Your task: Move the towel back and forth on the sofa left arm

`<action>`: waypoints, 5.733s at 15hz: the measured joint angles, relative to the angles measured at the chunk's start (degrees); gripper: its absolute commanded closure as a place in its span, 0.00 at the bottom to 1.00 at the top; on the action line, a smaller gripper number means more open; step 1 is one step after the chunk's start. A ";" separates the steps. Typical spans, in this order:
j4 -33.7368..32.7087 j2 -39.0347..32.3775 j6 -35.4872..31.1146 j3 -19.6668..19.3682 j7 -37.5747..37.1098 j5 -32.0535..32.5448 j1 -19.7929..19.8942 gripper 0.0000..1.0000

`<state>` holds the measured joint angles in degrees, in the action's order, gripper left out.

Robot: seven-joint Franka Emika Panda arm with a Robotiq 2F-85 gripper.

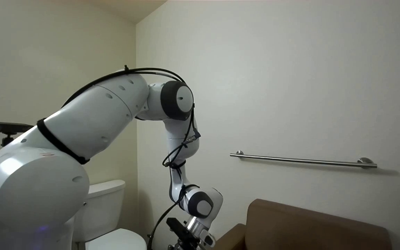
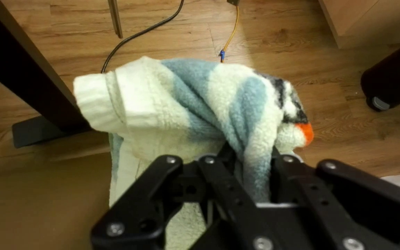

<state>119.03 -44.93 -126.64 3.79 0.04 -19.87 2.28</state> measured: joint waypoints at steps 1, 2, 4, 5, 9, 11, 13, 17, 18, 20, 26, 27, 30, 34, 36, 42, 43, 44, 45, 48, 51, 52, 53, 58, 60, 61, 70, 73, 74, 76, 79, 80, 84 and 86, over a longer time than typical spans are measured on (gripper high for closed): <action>-1.81 -0.74 0.05 -0.02 0.00 1.38 -0.26 0.91; -4.01 -1.68 0.18 -0.03 0.00 2.84 -0.46 0.91; -9.30 -3.95 0.61 -0.06 0.00 5.37 -0.66 0.91; -12.19 -5.09 0.94 -0.09 0.03 6.43 -0.72 0.91; -24.94 -10.04 2.88 0.02 0.64 9.24 -1.06 0.91; -31.34 -12.84 4.36 0.30 1.43 9.92 -1.23 0.91; -37.74 -15.92 6.27 0.45 2.03 10.59 -1.60 0.91; -49.73 -22.11 10.72 0.38 2.07 11.68 -1.98 0.91; -52.41 -23.44 11.71 0.26 2.07 11.71 -1.97 0.91; -57.40 -25.80 13.44 -0.15 2.07 11.73 -1.94 0.91; -66.57 -29.99 16.05 -0.16 4.02 11.71 -1.45 0.91; -66.60 -30.12 16.28 0.00 5.03 11.69 -1.45 0.91; -64.60 -30.07 16.83 1.16 8.80 11.49 -1.20 0.91; -57.17 -27.36 16.78 2.27 10.48 11.33 -0.70 0.91; -52.48 -25.04 16.78 2.27 10.47 11.09 -0.39 0.91; -37.38 -17.97 16.48 2.03 8.43 6.40 1.58 0.91; -34.87 -16.90 16.43 2.02 7.83 5.54 1.84 0.91; -32.28 -15.82 16.32 2.02 7.30 4.65 2.02 0.91; -29.71 -14.76 16.16 2.00 6.95 3.87 2.10 0.91; -21.51 -11.61 15.40 2.07 6.40 1.69 2.06 0.91; -12.81 -8.45 13.21 2.11 6.40 -0.29 2.06 0.91; -10.17 -7.41 12.12 2.11 6.40 -0.72 2.06 0.91; -7.90 -6.51 10.92 2.11 6.40 -0.86 2.06 0.91; -6.05 -4.90 6.17 1.67 6.40 0.37 1.58 0.91; -8.64 -5.14 5.49 1.10 6.40 1.93 0.90 0.91; -10.56 -5.54 5.45 0.82 6.40 2.91 0.55 0.91; -35.13 -15.82 7.81 0.39 6.40 7.98 -0.33 0.91; -43.45 -19.80 9.96 0.53 6.40 8.39 -0.41 0.91; -45.63 -20.90 10.38 0.61 6.40 8.48 -0.47 0.91; -49.33 -22.76 11.01 0.67 6.40 8.54 -0.70 0.91; -53.77 -24.68 11.03 0.88 6.47 8.55 -0.95 0.91; -55.06 -25.03 10.93 0.94 6.47 8.68 -1.05 0.91; -59.56 -25.50 10.79 0.97 6.48 9.70 -1.72 0.46; -61.17 -25.53 10.77 0.97 6.48 9.93 -2.15 0.33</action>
<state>57.85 -70.45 -115.86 4.77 6.52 -9.94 0.13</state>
